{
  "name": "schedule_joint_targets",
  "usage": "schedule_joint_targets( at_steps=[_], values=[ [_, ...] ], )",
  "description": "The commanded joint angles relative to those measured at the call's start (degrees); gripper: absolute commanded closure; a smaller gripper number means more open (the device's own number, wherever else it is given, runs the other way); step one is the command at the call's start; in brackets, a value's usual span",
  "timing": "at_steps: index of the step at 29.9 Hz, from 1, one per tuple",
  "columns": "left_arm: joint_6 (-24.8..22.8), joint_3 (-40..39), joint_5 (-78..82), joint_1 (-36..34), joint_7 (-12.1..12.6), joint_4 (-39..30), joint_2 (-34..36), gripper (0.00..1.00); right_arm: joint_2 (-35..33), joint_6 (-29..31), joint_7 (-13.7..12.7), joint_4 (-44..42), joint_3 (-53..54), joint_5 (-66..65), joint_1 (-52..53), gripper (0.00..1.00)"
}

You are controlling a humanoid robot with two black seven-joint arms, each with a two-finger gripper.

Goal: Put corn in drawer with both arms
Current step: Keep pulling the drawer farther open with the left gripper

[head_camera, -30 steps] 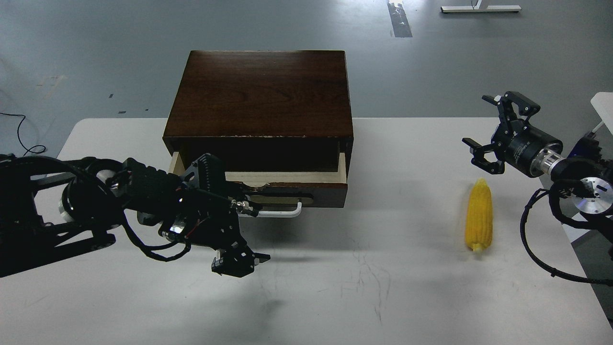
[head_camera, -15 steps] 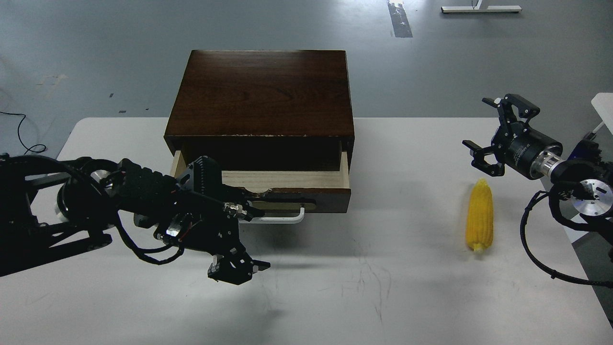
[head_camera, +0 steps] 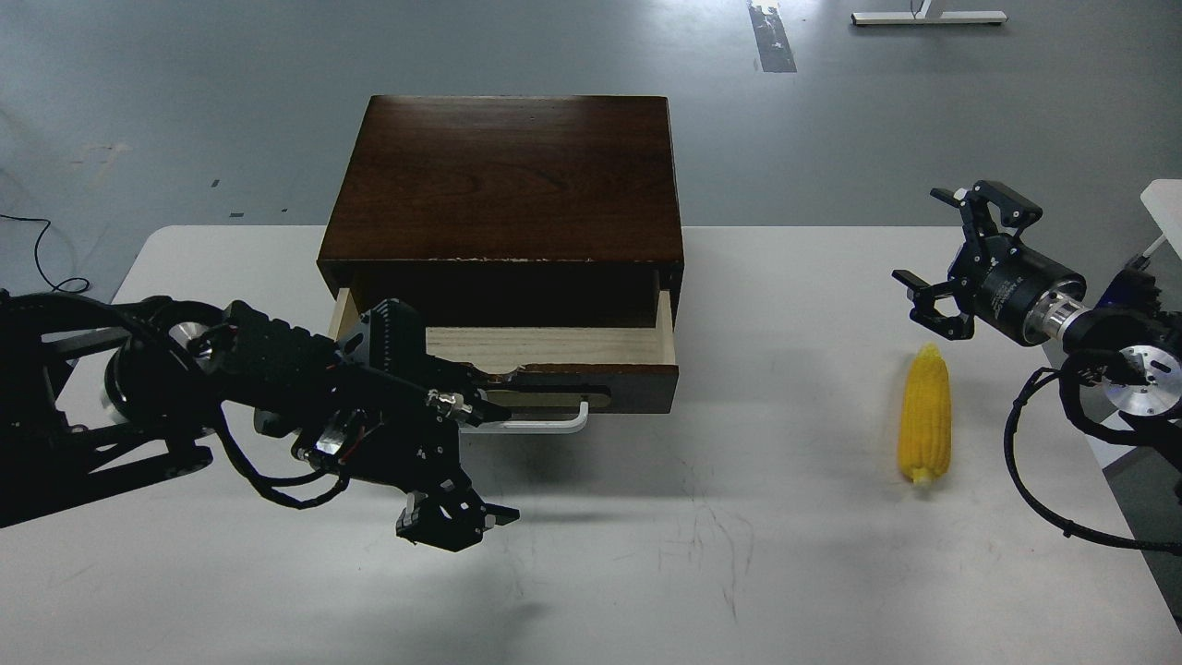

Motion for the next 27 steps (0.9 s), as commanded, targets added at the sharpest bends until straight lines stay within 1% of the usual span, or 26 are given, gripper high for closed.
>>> schedule_joint_targets(
  at_steps=[1,11,14,19,27],
  values=[
    [0.73,-0.01,0.01,0.00,0.10,0.05,0.21,0.02,0.09,-0.01,0.00,0.00,-0.01,0.00,-0.12,0.00],
    [6.79,0.08,2.03,0.09,0.10,0.05,1.70,0.02,0.09,-0.01,0.00,-0.09,-0.09,0.00,-0.12,0.00],
    [7.50,0.08,2.03,0.09,0.10,0.05,2.14,0.02,0.09,-0.01,0.00,-0.09,-0.09,0.00,-0.12,0.00],
    [10.04,0.17,2.03,0.35,0.10,0.05,2.58,0.02,0.09,-0.01,0.00,-0.09,-0.10,0.00,-0.12,0.00],
    [10.31,0.08,2.03,0.53,0.10,0.05,2.76,0.02,0.00,-0.01,0.00,0.00,-0.10,0.00,-0.20,0.00]
  ],
)
